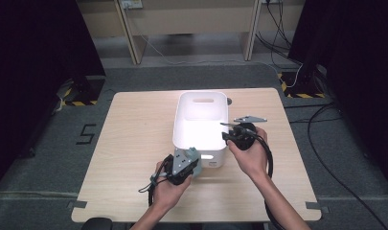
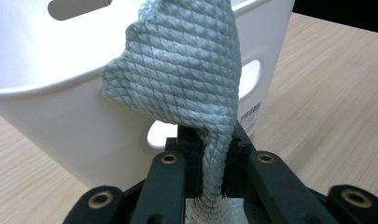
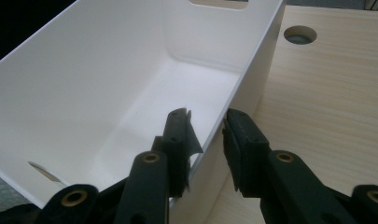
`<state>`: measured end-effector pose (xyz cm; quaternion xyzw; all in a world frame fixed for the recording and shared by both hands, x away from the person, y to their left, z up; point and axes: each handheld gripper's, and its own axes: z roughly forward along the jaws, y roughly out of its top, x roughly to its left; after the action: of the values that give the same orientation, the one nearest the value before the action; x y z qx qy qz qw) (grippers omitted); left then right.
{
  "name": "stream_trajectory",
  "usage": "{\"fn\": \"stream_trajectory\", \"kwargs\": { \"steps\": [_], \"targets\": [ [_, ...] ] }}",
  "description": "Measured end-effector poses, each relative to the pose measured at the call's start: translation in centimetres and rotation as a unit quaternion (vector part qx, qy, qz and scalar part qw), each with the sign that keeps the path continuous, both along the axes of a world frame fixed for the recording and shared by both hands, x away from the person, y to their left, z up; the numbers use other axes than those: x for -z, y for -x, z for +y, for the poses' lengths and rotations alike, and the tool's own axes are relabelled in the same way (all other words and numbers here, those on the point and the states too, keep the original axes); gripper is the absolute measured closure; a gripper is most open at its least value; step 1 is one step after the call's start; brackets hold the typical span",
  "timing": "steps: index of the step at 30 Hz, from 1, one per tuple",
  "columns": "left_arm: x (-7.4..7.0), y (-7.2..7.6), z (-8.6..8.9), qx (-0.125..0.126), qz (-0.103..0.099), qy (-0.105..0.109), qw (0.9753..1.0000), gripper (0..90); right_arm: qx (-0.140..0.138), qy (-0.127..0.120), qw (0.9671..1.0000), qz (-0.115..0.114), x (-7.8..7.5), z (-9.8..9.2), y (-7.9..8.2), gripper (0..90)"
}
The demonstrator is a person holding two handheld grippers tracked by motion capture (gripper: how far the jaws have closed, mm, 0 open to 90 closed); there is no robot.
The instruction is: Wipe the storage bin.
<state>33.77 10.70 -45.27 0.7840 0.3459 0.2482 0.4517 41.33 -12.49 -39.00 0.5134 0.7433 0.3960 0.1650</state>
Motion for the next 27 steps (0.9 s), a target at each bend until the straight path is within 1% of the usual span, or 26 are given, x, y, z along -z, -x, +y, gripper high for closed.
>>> {"fn": "stream_trajectory", "kwargs": {
  "steps": [7, 15, 20, 27],
  "targets": [
    [-0.2, 0.0, -0.5, 0.005, 0.001, -0.003, 1.0, 81.1, 0.0, 0.001, 1.0, 0.001, 0.0, 0.0, 0.0, 70.7],
    [-0.3, -0.2, -1.3, 0.012, 0.008, -0.007, 0.9999, 81.1, -0.001, 0.0, 1.0, 0.002, 0.0, 0.0, 0.0, 70.6],
    [-0.2, -0.3, -1.6, 0.012, 0.008, -0.007, 0.9999, 81.1, -0.001, 0.0, 1.0, 0.002, 0.0, 0.0, 0.0, 70.6],
    [0.1, -0.4, -1.8, 0.012, 0.01, -0.014, 0.9998, 81.1, 0.0, 0.0, 1.0, 0.001, 0.0, 0.0, 0.0, 70.5]
  ]
}}
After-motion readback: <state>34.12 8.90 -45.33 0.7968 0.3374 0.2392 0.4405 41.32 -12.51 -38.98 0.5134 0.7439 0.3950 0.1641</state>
